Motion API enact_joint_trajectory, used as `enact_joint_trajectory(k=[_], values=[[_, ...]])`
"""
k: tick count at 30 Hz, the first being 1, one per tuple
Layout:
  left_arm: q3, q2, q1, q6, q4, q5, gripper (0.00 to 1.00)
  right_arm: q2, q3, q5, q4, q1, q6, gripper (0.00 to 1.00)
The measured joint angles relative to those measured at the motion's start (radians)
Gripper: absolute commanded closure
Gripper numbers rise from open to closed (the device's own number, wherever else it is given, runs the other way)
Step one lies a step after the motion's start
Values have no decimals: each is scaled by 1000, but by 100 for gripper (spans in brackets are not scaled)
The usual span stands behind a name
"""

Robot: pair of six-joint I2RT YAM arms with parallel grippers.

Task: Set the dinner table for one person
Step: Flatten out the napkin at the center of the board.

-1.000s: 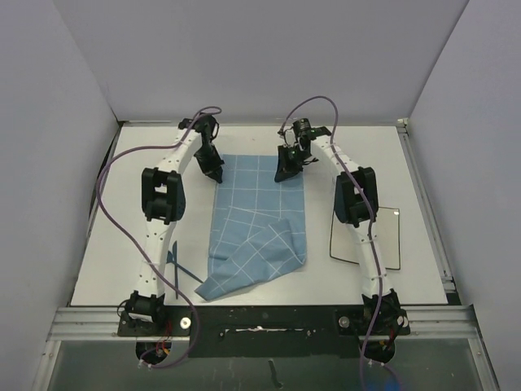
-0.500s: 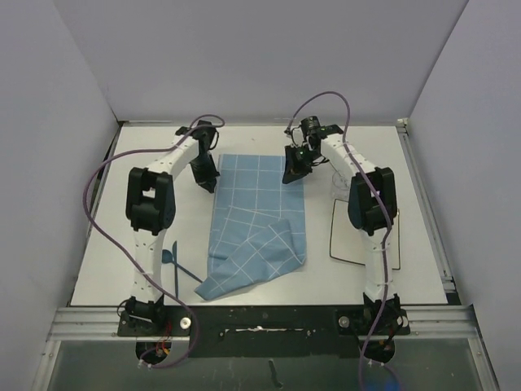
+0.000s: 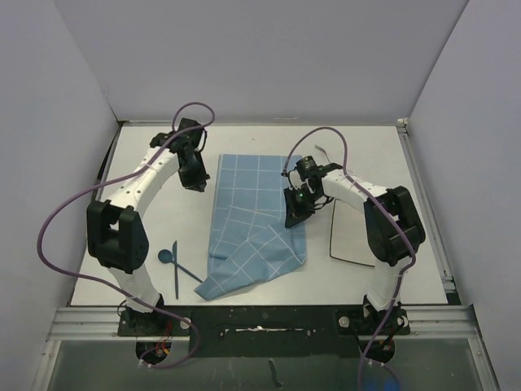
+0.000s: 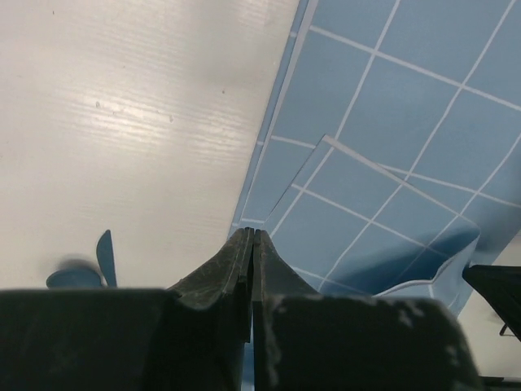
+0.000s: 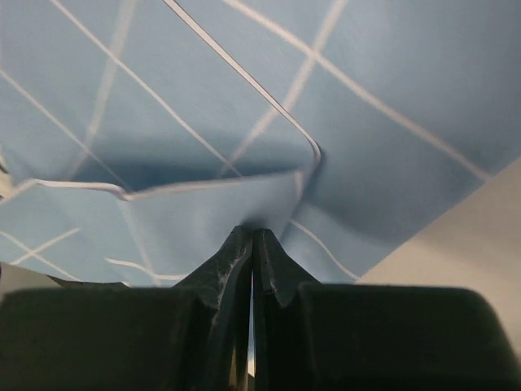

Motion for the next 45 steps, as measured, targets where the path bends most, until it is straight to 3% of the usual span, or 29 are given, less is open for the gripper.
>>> enact_joint_trajectory(k=[5, 21, 33, 39, 40, 42, 43, 45], values=[[-61, -29, -2, -6, 1, -3, 100, 0, -130, 34, 23, -1, 7, 100], [-96, -34, -5, -27, 5, -16, 100, -64, -253, 16, 127, 5, 27, 100], [-97, -32, -24, -53, 26, 17, 100, -252, -256, 24, 58, 152, 76, 100], [-104, -76, -26, -53, 26, 14, 100, -291, -340, 63, 65, 253, 122, 99], [-110, -90, -25, -53, 26, 13, 100, -297, -356, 72, 64, 267, 132, 88], [-127, -123, -25, -53, 25, 11, 100, -312, -379, 86, 61, 290, 150, 43], [-137, -140, -25, -53, 24, 11, 100, -322, -385, 92, 58, 295, 158, 29], [-150, -163, -25, -52, 24, 11, 100, -344, -386, 105, 53, 295, 165, 22]])
